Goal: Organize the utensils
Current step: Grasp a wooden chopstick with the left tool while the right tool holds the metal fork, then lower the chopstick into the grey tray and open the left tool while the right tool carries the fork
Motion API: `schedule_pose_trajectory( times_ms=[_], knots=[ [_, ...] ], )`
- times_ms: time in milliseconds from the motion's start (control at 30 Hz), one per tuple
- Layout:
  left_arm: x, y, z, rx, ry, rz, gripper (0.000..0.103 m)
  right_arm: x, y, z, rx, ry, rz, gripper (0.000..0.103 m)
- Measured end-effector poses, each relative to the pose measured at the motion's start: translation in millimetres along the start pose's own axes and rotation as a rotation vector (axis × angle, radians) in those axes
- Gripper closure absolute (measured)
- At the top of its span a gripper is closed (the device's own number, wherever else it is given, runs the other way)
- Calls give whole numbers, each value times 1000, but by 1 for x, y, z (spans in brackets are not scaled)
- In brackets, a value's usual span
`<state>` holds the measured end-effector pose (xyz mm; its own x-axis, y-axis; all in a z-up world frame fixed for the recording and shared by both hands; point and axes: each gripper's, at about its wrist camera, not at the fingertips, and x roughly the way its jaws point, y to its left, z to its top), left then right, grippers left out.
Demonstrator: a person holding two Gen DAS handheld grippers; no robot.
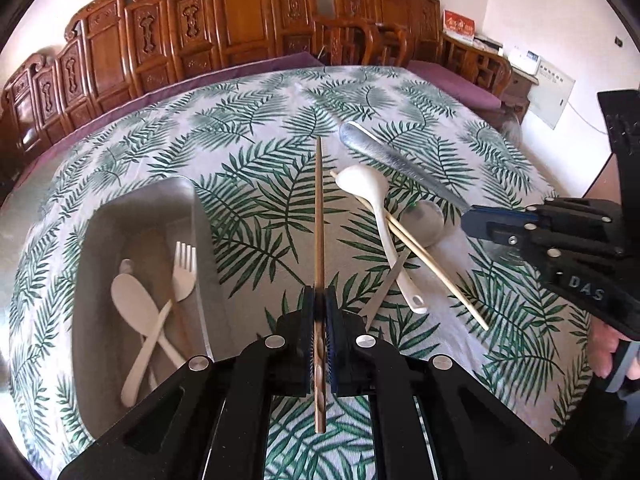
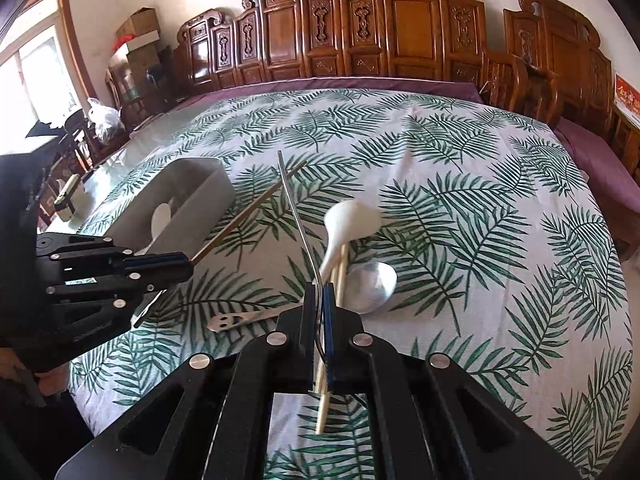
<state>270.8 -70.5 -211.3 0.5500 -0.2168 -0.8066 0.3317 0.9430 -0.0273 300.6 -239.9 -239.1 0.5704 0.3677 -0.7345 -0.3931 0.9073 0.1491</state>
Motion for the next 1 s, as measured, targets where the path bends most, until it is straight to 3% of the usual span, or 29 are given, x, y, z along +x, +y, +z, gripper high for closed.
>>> schedule_pose_trajectory(
  times_ms=[567,1000],
  knots=[
    [-49,52,-19,-111,-52,23,99,-2,35,6,-32,-29,32,98],
    [-37,93,-30,-175,-1,86,99,2,54,5,-64,-22,56,98]
  ],
)
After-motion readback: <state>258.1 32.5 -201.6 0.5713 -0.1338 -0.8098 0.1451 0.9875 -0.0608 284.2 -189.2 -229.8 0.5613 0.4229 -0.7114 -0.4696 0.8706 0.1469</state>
